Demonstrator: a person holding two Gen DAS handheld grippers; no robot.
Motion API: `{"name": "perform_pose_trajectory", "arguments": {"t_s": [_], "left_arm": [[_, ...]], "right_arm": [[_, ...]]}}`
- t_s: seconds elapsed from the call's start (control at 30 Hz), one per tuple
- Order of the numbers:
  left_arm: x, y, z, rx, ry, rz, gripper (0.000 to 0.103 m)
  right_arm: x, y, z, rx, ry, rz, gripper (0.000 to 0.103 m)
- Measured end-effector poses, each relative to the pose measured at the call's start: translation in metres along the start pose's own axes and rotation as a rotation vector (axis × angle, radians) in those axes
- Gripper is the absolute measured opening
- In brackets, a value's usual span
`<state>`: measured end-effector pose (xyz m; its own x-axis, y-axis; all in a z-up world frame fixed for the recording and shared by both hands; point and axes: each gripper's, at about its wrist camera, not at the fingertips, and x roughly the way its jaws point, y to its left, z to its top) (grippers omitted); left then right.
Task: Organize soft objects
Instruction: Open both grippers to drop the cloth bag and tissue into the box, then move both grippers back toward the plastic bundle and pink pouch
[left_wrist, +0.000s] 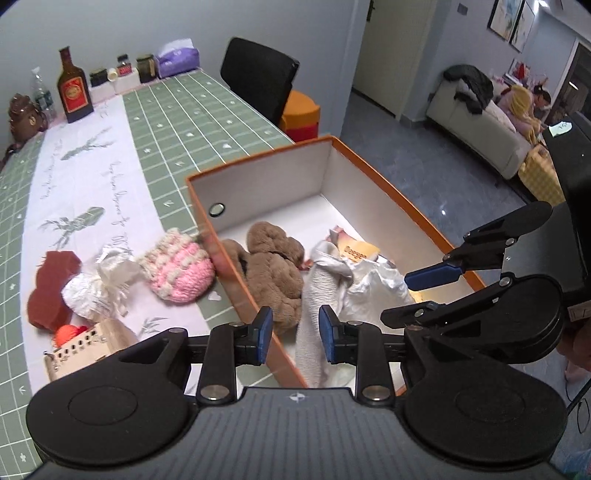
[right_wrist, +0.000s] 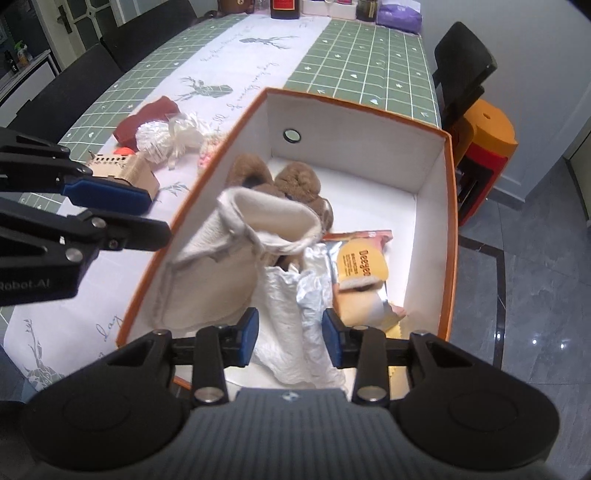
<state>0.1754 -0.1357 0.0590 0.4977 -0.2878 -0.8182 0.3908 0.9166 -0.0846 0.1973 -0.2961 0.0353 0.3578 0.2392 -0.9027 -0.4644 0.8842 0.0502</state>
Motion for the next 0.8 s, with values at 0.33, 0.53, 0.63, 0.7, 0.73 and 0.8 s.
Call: {"name": "perform_pose_trajectory", "arguments": {"t_s": [0.33,0.53,0.63,0.7,0.73,0.8], "left_arm": [[-0.050,0.048,-0.028,-0.082,-0.131,0.075,0.033],[-0.080,0.086,-0.056,-0.173,-0.234,0.126,0.033],[-0.089,0.101,-0.068,-0.200,-0.252,0.140,0.033],[-0.091,0.112,-0.075,-0.214,-0.252,0.153,0.033],[-0.092,0.116,-0.077,-0.217,-0.249,0.158,0.033],[-0.093,0.125,-0.081,-0.230,-0.245,0.173,0.033]], "right_arm": [[-0.031,0.045,0.013,-0.048,-0.119,-0.020,0.045],[-0.040,0.087,0.020,-0.082,-0.198,0.032,0.046],[-0.032,0.109,0.022,-0.104,-0.195,0.055,0.046],[-0.025,0.120,0.023,-0.116,-0.185,0.069,0.046],[-0.021,0.126,0.025,-0.120,-0.179,0.077,0.046],[-0.014,0.133,0.029,-0.123,-0.167,0.087,0.046]]}}
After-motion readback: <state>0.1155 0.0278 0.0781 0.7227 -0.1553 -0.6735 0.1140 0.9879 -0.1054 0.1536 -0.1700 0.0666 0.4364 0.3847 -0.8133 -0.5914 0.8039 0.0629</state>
